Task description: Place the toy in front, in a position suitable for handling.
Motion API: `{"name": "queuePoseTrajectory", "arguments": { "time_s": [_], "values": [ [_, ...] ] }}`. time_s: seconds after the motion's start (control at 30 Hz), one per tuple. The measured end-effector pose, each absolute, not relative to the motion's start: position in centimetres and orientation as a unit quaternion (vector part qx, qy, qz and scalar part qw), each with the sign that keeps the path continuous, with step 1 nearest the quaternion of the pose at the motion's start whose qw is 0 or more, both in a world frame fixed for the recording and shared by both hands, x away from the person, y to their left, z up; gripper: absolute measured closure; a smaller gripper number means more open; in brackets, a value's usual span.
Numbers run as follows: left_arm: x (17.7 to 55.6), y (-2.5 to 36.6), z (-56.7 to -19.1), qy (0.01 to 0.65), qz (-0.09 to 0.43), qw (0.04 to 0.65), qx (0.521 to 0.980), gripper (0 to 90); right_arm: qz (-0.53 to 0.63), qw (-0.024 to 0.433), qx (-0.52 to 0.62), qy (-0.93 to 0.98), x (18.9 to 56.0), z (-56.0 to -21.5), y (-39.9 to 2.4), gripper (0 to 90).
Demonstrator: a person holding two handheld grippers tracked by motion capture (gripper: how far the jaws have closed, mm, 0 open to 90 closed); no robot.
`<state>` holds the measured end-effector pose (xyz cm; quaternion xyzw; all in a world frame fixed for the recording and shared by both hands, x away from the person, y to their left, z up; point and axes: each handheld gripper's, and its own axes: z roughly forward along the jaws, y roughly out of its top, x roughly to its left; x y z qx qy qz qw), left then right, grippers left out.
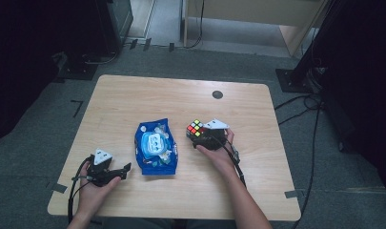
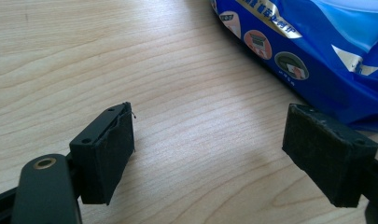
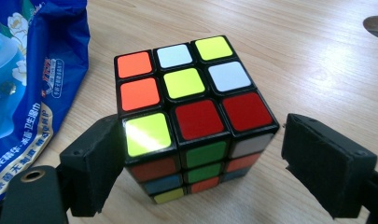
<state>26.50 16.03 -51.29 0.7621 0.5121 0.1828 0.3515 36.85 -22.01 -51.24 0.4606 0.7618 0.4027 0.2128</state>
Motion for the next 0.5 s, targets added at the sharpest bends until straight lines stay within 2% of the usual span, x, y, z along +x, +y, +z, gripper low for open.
{"name": "queuePoseTrajectory", "arguments": {
  "time_s": [0.17,0.3,0.5],
  "values": [
    [26.55,16.07,-51.34,0.512,0.179,0.352,0.763,17.0,0.392,0.219,0.456,0.768,37.26,-51.71,-21.42,18.5],
    [26.60,15.99,-51.38,0.512,0.177,0.347,0.766,17.0,0.401,0.223,0.448,0.767,37.14,-51.54,-21.06,30.9],
    [26.59,15.89,-51.44,0.509,0.177,0.346,0.768,17.1,0.400,0.234,0.453,0.762,36.99,-51.53,-20.96,34.5]
  ]
}}
